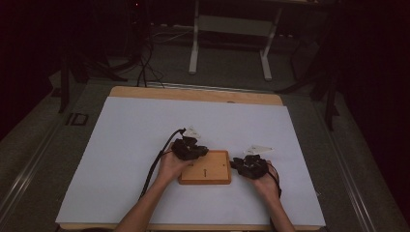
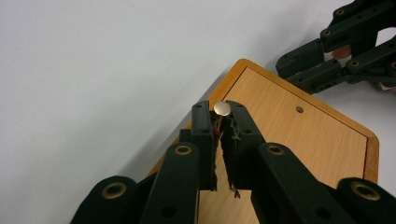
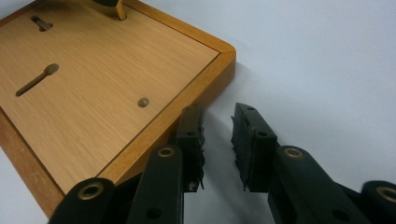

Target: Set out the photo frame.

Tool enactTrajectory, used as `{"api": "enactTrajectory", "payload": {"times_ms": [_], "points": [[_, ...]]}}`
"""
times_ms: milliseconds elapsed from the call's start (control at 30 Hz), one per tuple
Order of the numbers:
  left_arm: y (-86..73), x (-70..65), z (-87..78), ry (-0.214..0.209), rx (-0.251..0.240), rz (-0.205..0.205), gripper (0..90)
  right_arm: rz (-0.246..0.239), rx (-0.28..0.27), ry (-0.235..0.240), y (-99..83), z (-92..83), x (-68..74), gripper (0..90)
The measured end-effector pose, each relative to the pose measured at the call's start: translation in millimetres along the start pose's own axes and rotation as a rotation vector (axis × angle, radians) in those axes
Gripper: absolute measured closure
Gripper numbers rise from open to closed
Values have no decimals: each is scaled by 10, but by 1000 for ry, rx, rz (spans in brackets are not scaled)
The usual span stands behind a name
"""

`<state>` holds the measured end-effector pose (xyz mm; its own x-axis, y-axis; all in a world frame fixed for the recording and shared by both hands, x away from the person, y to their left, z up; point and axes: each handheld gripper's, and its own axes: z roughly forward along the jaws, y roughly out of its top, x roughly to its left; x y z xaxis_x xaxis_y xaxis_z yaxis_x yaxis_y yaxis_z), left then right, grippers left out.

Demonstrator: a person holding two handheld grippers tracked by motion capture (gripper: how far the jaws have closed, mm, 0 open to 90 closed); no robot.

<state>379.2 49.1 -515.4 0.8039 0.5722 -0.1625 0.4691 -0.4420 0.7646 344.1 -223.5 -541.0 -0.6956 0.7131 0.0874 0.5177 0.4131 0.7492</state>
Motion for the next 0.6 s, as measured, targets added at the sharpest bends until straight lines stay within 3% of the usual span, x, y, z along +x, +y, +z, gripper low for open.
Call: {"api": "enactTrajectory", "payload": {"times_ms": [333, 600], "points": [[21, 50, 2, -33, 16, -5, 837, -44, -21, 21, 30, -131, 89, 648], [36, 98, 3, -59, 27, -14, 838, -87, -35, 74, 2, -287, 219, 600]]}}
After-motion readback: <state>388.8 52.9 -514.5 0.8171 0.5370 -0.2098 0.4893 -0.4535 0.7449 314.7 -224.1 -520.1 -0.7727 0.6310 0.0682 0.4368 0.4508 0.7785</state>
